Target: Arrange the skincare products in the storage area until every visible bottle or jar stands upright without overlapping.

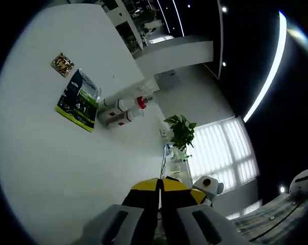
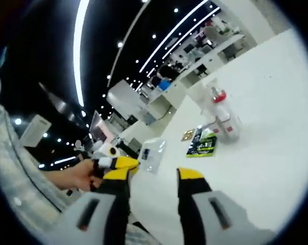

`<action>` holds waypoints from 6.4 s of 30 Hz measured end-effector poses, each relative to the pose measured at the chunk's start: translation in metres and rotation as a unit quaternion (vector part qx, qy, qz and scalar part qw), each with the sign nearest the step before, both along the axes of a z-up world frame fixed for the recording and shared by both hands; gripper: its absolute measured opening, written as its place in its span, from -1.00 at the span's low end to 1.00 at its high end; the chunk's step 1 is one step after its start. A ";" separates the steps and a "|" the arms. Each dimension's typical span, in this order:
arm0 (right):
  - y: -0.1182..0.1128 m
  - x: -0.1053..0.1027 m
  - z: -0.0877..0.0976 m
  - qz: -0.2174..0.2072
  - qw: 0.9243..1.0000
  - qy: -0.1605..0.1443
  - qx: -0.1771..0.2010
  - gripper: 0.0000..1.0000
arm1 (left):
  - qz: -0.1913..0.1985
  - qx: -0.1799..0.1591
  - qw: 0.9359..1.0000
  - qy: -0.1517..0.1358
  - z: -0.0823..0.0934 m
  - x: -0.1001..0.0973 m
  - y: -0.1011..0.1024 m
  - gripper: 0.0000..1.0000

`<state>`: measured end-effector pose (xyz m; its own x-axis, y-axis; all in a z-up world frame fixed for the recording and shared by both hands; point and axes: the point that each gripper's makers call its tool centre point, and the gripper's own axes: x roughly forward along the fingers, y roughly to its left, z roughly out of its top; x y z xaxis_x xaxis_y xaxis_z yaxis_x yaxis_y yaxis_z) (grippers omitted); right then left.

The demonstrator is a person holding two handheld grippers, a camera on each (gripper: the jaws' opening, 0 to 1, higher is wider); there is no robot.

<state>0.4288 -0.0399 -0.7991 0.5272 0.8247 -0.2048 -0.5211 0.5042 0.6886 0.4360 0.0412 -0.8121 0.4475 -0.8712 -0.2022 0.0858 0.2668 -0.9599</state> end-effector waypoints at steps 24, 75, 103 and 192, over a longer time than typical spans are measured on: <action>-0.041 -0.025 -0.015 -0.072 0.987 -0.022 -0.143 0.13 | 0.035 0.057 0.997 0.035 -0.049 0.069 0.083 -1.00; -0.055 -0.001 -0.044 -0.107 0.966 0.011 -0.237 0.23 | 0.051 0.171 0.974 0.138 -0.143 0.132 0.132 -0.99; -0.059 -0.001 -0.045 -0.115 0.968 0.012 -0.223 0.19 | 0.043 0.233 0.959 0.153 -0.150 0.132 0.146 -0.87; -0.032 0.030 0.023 0.011 0.987 -0.088 -0.136 0.98 | 0.200 0.358 0.875 -0.257 0.044 -0.015 0.085 0.99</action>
